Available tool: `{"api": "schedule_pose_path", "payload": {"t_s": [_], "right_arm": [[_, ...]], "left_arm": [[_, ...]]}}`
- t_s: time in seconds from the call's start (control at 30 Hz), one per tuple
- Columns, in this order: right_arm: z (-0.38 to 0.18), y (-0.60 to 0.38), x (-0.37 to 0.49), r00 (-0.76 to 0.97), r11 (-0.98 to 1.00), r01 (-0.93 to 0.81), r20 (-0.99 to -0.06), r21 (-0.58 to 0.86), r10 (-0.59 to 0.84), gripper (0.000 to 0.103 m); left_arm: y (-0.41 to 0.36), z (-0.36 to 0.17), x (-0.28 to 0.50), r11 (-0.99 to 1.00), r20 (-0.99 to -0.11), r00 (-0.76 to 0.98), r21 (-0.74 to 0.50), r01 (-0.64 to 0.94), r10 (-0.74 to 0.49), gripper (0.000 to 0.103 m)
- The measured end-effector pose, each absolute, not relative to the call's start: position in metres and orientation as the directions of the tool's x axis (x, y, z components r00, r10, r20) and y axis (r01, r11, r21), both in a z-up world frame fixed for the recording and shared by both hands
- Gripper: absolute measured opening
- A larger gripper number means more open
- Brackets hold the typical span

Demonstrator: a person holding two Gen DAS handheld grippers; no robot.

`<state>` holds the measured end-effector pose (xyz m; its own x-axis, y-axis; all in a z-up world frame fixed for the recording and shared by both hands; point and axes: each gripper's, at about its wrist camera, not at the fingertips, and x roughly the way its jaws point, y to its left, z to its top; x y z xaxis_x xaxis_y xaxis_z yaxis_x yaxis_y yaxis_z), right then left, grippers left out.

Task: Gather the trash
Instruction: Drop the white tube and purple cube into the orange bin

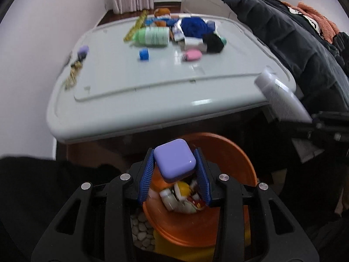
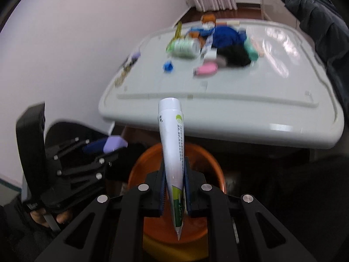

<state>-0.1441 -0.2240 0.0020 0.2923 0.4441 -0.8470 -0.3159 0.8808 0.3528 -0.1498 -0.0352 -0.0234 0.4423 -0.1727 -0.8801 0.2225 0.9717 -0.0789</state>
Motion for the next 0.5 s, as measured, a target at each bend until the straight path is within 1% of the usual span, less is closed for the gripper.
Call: {"api": "schedule_pose_path", "payload": {"t_s": [0.2, 0.23, 0.27, 0.3, 0.33, 0.37, 0.4, 0.5], "right_arm": [[-0.024, -0.222, -0.16, 0.218, 0.884, -0.302, -0.877, 0.357, 0.428, 0.014], [-0.025, -0.221, -0.16, 0.212, 0.884, -0.302, -0.879, 0.357, 0.427, 0.015], [-0.026, -0.221, -0.16, 0.206, 0.882, -0.304, -0.88, 0.359, 0.429, 0.018], [-0.029, -0.22, -0.16, 0.195, 0.883, -0.305, -0.884, 0.358, 0.426, 0.027], [-0.03, -0.22, -0.16, 0.192, 0.884, -0.302, -0.886, 0.356, 0.423, 0.052], [-0.03, -0.22, -0.16, 0.197, 0.888, -0.298, -0.887, 0.351, 0.417, 0.057], [-0.029, -0.222, -0.159, 0.208, 0.89, -0.295, -0.886, 0.346, 0.414, 0.055], [-0.026, -0.227, -0.152, 0.219, 0.892, -0.286, -0.882, 0.351, 0.417, 0.051]], "left_arm": [[-0.038, -0.026, -0.154, 0.967, -0.884, 0.431, -0.081, 0.242, -0.181, 0.037], [-0.039, -0.027, -0.154, 0.966, -0.889, 0.422, -0.08, 0.246, -0.181, 0.037], [-0.04, -0.029, -0.154, 0.967, -0.894, 0.413, -0.073, 0.244, -0.172, 0.038], [-0.041, -0.033, -0.153, 0.97, -0.904, 0.4, -0.057, 0.235, -0.15, 0.041], [-0.041, -0.036, -0.151, 0.972, -0.911, 0.389, -0.049, 0.228, -0.137, 0.049], [-0.039, -0.038, -0.149, 0.976, -0.917, 0.379, -0.043, 0.214, -0.124, 0.068], [-0.036, -0.039, -0.149, 0.978, -0.918, 0.378, -0.047, 0.203, -0.122, 0.076], [-0.028, -0.039, -0.145, 0.981, -0.918, 0.369, -0.082, 0.179, -0.144, 0.076]]}}
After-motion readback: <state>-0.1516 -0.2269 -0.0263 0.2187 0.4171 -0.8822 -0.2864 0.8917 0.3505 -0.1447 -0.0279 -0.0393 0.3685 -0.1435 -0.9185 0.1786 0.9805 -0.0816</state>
